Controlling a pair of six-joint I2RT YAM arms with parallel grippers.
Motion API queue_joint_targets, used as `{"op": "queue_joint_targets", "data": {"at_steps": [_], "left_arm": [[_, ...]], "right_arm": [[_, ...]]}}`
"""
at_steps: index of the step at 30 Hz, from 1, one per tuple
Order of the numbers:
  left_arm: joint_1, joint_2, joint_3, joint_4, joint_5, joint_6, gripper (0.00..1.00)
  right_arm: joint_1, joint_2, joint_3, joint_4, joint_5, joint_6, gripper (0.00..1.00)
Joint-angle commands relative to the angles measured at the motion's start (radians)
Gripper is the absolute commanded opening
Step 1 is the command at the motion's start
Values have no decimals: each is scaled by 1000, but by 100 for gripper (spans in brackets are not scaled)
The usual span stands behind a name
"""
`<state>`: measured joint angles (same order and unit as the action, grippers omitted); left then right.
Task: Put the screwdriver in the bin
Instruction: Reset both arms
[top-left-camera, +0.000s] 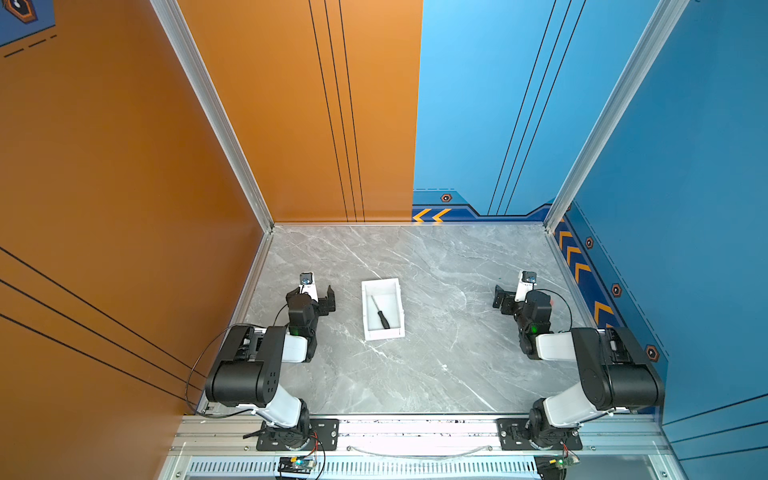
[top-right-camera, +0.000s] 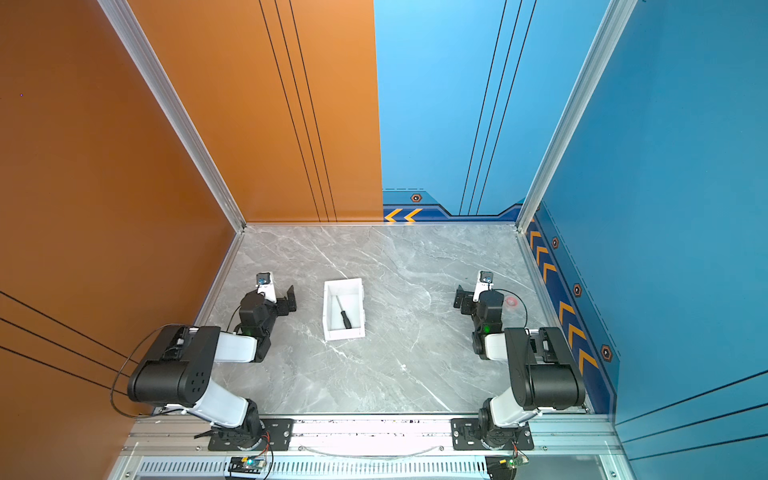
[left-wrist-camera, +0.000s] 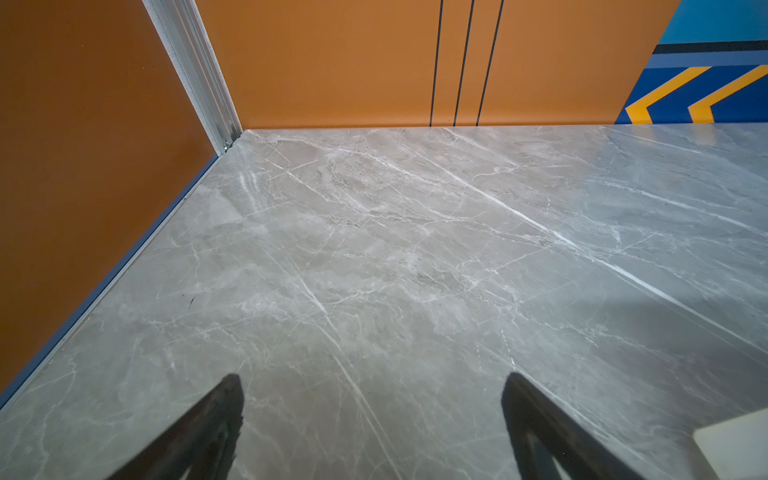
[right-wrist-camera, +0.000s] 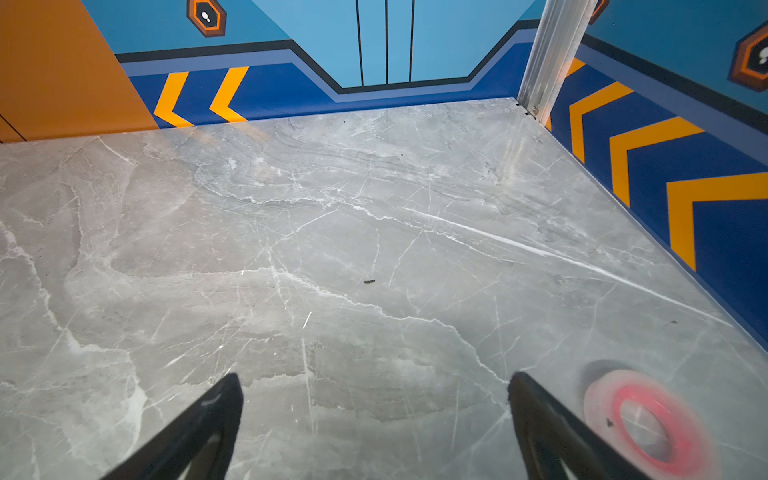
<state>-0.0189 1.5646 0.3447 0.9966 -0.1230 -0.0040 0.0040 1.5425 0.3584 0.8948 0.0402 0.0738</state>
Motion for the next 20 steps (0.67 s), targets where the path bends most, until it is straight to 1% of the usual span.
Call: {"op": "queue_joint_targets", "data": {"at_steps": [1, 20], "left_arm": [[2, 2, 25, -50, 17, 13, 98], [-7, 2, 31, -61, 29, 29, 98]], "right_arm": [[4, 5, 15, 16, -1, -17, 100], [4, 5, 15, 15, 0, -16, 100]]}}
